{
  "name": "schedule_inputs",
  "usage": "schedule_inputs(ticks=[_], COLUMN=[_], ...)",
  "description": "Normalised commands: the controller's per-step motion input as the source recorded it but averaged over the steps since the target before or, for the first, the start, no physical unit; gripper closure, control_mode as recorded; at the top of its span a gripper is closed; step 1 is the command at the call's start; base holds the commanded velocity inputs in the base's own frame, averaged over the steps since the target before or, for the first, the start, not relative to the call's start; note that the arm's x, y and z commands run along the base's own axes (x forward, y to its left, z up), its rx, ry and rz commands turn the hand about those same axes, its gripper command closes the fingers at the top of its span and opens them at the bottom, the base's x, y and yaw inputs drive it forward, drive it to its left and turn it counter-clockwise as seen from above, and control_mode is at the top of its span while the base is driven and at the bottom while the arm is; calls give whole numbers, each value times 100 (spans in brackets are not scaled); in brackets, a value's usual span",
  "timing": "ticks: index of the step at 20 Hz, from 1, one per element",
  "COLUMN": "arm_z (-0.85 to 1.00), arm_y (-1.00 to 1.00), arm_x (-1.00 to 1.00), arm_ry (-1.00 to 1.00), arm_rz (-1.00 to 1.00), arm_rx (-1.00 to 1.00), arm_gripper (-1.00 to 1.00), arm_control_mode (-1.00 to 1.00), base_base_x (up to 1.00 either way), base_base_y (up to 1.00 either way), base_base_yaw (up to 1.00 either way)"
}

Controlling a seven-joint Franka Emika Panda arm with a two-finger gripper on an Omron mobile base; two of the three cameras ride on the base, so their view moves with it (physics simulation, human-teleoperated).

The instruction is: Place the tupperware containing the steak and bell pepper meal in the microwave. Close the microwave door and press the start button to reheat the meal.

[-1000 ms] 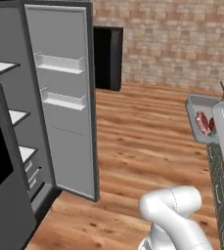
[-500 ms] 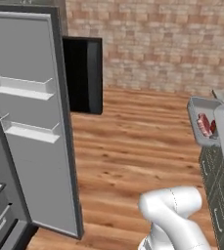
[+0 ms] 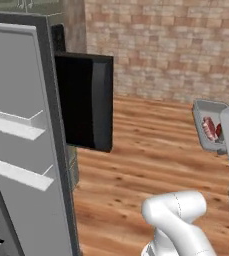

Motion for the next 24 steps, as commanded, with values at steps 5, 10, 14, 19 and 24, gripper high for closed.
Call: schedule_inputs(ticks=[5,10,14,19,24], arm_z=[0,0,0,0,0], arm_y=[0,0,0,0,0], arm_x=[0,0,0,0,0], arm_ry=[0,0,0,0,0], arm_rz=[0,0,0,0,0], arm_rx=[0,0,0,0,0], arm_gripper=[100,100,100,100,100], arm_control_mode=[100,100,100,100,100], base_base_x=[100,100,91,72,19], base_base_y=[-1,0,0,-7,-41], base_base_yaw=[43,49,59,72,70])
